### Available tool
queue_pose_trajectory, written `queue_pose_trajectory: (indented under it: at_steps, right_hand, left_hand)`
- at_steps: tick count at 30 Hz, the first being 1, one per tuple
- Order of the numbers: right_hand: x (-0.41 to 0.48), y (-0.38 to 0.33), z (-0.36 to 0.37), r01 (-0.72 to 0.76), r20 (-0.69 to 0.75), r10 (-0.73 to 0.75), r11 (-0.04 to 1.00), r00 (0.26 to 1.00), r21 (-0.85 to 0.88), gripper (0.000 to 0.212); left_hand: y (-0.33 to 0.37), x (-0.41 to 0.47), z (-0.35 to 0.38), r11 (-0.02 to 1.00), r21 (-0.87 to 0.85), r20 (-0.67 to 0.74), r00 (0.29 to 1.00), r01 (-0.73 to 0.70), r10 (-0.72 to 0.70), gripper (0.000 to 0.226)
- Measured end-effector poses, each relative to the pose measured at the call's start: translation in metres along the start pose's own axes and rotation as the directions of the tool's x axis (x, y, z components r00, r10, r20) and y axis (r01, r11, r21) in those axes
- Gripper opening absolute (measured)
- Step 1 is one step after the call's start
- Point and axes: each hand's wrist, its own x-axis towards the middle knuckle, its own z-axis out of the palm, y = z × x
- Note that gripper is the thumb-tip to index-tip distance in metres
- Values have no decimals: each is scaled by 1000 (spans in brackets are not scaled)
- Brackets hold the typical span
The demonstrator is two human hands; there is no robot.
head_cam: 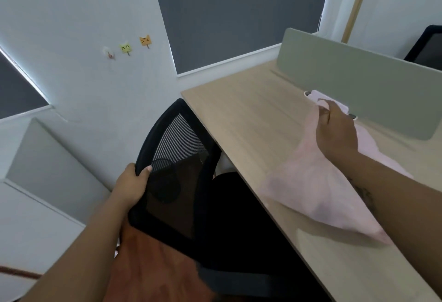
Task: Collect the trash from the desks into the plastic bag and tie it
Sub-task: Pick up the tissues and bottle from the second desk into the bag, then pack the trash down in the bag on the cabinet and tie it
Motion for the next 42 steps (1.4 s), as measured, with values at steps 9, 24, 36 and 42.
queue_pose_trajectory:
  at_steps: [9,24,36,42]
  right_hand:
    - [-9,-5,-58,73,-139,-104,975,985,-211,36]
    - [-51,-6,-153,-126,-328,-6,918,945,-377,41]
    - [-37,-23,-222,111,-260,-189,951,947,-288,39]
    - [-21,-82,-257,398,-218,-428,902,877,-170,36]
  left_hand:
    - [33,-62,41,978,-205,54,998,41,-31,32]
    - [108,-148,121,881,-405,184,966,243,-182,44]
    - [170,-200,118,951,30,9,951,-309,308,96]
    - [285,-230,101,808,-381,245,794,-450,557,77]
